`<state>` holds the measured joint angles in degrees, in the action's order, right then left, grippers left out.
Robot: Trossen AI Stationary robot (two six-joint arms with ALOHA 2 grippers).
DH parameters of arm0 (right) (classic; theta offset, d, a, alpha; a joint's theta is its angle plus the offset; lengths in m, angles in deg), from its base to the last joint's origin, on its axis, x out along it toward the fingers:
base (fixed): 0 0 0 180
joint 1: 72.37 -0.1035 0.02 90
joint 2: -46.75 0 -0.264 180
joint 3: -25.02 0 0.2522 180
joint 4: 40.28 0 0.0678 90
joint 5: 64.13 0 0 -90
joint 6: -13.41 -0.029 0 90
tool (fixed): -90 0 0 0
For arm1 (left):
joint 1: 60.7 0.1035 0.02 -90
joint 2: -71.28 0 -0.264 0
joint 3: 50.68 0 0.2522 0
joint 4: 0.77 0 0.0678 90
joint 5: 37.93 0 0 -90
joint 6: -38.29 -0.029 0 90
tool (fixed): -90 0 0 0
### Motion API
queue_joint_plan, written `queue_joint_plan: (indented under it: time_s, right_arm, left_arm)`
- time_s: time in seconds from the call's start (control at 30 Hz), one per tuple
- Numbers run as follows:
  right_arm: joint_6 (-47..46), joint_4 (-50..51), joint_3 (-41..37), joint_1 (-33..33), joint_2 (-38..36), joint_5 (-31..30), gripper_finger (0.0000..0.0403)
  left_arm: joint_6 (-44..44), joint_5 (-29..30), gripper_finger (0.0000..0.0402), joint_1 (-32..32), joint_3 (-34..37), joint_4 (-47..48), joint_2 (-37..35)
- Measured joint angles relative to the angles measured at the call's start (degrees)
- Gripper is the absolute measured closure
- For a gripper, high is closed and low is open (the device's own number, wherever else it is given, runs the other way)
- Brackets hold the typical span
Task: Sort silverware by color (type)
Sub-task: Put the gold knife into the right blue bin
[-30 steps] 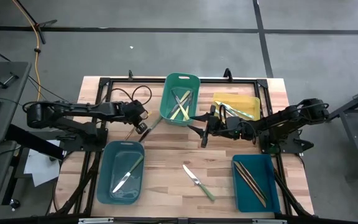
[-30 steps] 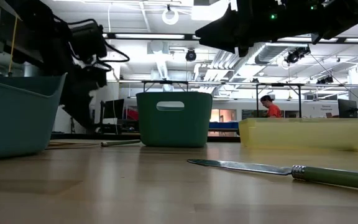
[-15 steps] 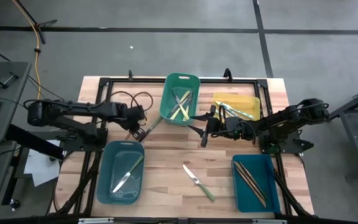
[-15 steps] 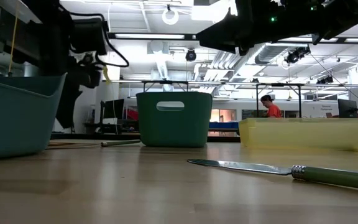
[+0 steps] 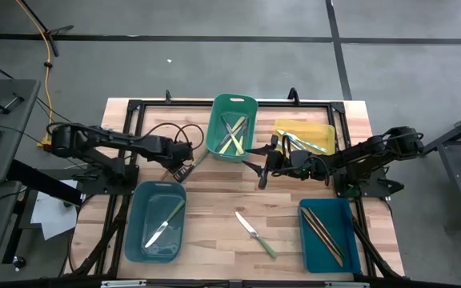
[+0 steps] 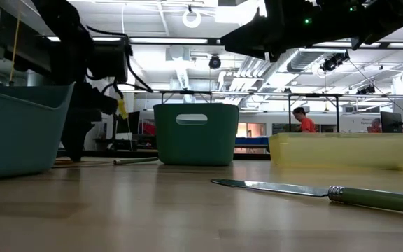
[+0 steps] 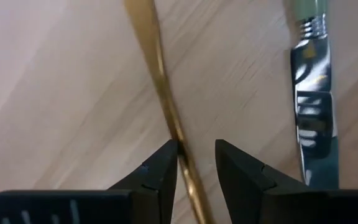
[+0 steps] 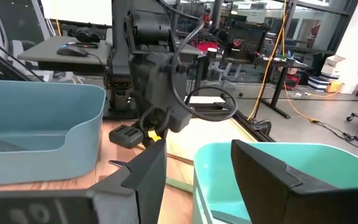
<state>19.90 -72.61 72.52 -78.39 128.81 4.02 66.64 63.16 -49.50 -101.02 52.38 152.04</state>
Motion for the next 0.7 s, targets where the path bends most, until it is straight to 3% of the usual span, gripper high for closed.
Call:
queue_joint_plan:
  time_s: [0.53,0.7]
  right_arm:
    - [-0.2,0.0,0.0,0.0,0.0,0.0,0.0226]
    - [-0.2,0.0,0.0,0.0,0.0,0.1,0.0226]
  left_arm:
    - [1.5,-1.0,0.0298,1.0,-0.3,1.1,3.7]
    - [-0.9,-1.0,0.0326,1.1,-0.3,1.1,3.7]
